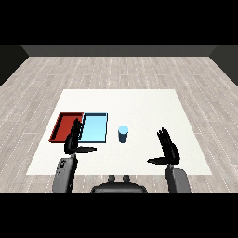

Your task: Pick the blue can and put it in the blue box

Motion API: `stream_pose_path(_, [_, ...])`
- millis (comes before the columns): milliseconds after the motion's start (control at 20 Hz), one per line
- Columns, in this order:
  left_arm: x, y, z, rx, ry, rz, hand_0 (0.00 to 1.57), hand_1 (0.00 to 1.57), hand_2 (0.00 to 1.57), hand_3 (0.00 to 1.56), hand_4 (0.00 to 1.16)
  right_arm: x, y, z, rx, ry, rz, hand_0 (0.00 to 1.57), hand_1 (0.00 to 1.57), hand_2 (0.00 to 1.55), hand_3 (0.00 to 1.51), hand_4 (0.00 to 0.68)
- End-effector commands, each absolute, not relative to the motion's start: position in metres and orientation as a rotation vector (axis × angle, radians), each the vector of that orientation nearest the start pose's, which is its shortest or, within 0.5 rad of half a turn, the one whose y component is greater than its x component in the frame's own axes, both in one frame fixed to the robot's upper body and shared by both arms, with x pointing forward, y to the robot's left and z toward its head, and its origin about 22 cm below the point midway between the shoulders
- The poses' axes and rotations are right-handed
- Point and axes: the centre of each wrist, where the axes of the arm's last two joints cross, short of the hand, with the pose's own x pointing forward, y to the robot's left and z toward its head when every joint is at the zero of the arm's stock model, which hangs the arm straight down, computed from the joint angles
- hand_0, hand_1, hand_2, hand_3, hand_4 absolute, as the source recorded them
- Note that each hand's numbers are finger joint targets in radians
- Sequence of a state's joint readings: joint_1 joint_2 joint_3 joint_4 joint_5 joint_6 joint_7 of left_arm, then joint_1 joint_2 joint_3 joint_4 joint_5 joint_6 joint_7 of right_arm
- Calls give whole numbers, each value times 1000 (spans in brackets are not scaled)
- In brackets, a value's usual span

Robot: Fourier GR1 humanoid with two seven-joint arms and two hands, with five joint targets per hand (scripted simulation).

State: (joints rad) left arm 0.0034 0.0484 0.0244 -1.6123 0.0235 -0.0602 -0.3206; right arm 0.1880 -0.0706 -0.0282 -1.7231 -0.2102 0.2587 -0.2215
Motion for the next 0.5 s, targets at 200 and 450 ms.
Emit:
stream_pose_path(200, [230, 262, 24, -34, -1936, -36, 0, 0, 0, 0, 0, 214, -247, -3, 265, -1734, -60, 0, 0, 0, 0, 0])
stream_pose_path(450, [224, 261, 14, -1, -1944, -8, 0, 0, 0, 0, 0, 245, -231, 1, 295, -1681, -87, 0, 0, 0, 0, 0])
